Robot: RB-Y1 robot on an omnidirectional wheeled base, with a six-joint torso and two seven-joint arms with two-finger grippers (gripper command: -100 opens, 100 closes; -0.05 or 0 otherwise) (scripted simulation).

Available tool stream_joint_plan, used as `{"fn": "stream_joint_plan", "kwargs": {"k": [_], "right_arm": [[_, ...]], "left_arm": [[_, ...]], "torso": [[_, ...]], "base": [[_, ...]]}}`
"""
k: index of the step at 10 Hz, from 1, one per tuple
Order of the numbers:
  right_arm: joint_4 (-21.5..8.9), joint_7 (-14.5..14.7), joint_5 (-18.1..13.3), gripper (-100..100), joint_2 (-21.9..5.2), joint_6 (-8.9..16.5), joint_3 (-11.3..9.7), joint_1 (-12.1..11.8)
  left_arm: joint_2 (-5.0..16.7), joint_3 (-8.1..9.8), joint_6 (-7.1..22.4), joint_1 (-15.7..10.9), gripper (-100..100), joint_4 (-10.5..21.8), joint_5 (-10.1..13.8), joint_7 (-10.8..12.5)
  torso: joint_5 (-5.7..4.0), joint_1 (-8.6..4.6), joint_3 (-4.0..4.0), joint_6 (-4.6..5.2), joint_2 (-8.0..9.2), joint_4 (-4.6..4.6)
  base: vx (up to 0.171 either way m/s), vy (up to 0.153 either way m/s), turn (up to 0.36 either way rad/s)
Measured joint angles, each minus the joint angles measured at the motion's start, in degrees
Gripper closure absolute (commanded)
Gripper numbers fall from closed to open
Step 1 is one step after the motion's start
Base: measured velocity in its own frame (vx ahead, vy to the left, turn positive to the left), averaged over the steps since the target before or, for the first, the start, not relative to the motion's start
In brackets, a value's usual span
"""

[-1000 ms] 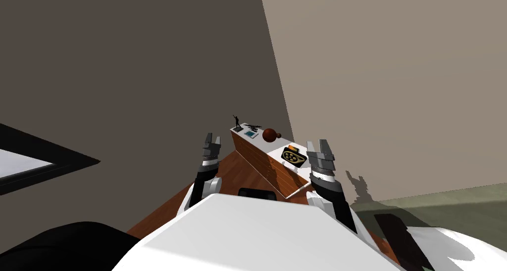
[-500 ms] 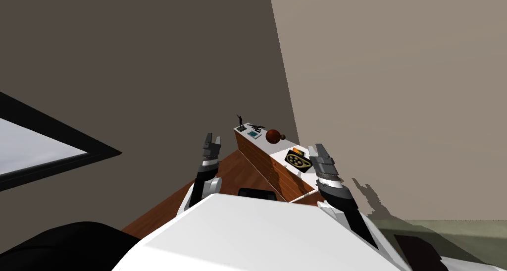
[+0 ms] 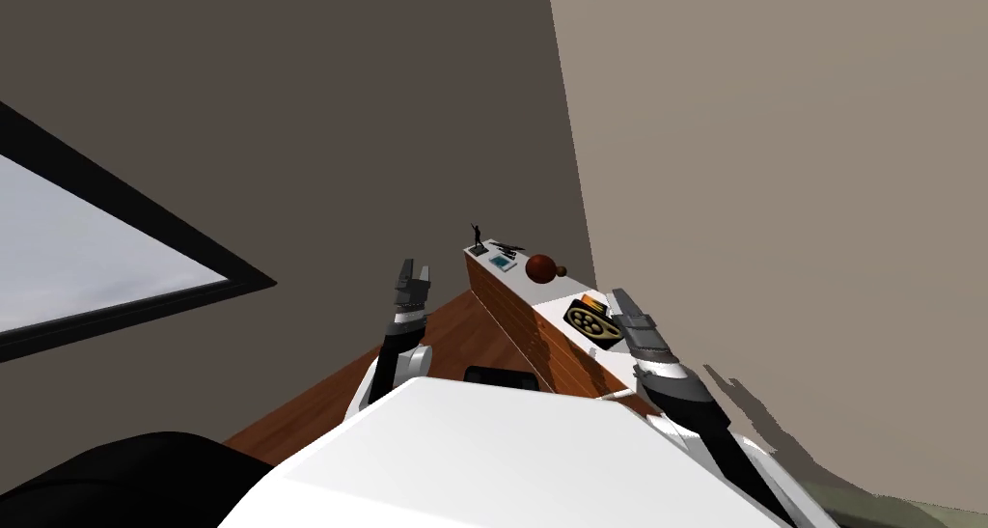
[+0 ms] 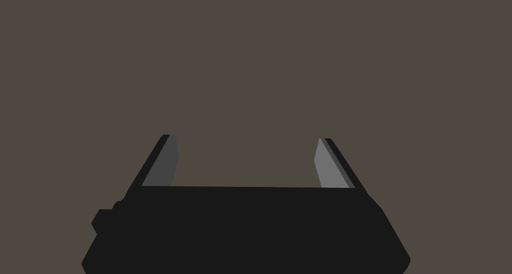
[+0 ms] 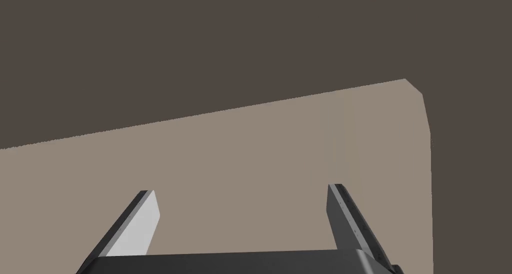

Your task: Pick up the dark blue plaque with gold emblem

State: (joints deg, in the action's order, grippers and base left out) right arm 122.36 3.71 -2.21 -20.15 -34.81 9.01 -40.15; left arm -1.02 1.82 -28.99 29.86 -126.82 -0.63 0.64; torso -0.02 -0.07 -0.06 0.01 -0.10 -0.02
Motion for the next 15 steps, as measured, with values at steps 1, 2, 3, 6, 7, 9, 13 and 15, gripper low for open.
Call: {"fn": "stream_joint_plan", "kwargs": {"k": [1,2,3,6,7,9,13,15], "right_arm": [[-0.8,0.3,-0.4,-100,-1.6,0.0,0.6,-0.9],[-1.4,0.5,-0.8,-100,-3.4,0.0,1.6,-2.5],[-1.4,0.7,-1.0,-100,-4.8,0.3,2.0,-3.3],[-2.4,1.3,-2.0,-100,-9.1,1.0,3.7,-6.1],[-3.2,1.6,-2.6,-100,-10.9,1.1,4.6,-7.7],[-4.0,2.0,-3.3,-100,-13.9,1.4,5.8,-9.8],[-6.0,3.2,-5.5,-100,-20.7,2.4,8.6,-15.4],[-6.3,3.7,-6.6,-100,-23.8,3.4,9.4,-17.8]], "left_arm": [[0.0,-0.01,0.0,0.0,0,0.0,0.0,0.0],[0.0,-0.01,0.0,0.0,0,0.0,0.0,0.0],[0.0,0.00,0.0,0.0,0,0.0,0.0,0.0],[0.0,0.00,0.0,0.0,0,0.0,0.0,0.0],[0.0,0.00,0.0,0.0,0,0.0,0.0,0.0],[0.0,0.00,0.0,0.0,0,0.0,0.0,0.0],[0.0,0.00,0.0,0.0,0,0.0,0.0,0.0],[0.0,0.00,0.0,0.0,0,0.0,0.0,0.0]], "torso": [[0.01,0.02,0.00,-0.04,0.00,0.00],[0.01,0.00,-0.01,-0.03,-0.02,0.00],[0.00,0.00,-0.01,0.01,-0.01,0.00],[0.01,0.04,0.00,-0.02,-0.01,0.00],[0.01,0.02,-0.02,-0.03,-0.04,-0.01],[0.01,0.02,-0.02,-0.01,-0.03,-0.01],[0.02,0.07,-0.06,-0.02,-0.10,-0.02],[0.02,0.09,-0.06,-0.01,-0.10,-0.02]], "base": [[0.033,-0.010,0.317],[0.026,-0.019,0.079],[0.026,-0.007,0.219],[0.025,-0.007,0.191],[0.026,-0.016,0.094],[0.039,-0.010,0.248],[0.039,-0.005,0.135],[0.039,-0.001,0.119]]}}
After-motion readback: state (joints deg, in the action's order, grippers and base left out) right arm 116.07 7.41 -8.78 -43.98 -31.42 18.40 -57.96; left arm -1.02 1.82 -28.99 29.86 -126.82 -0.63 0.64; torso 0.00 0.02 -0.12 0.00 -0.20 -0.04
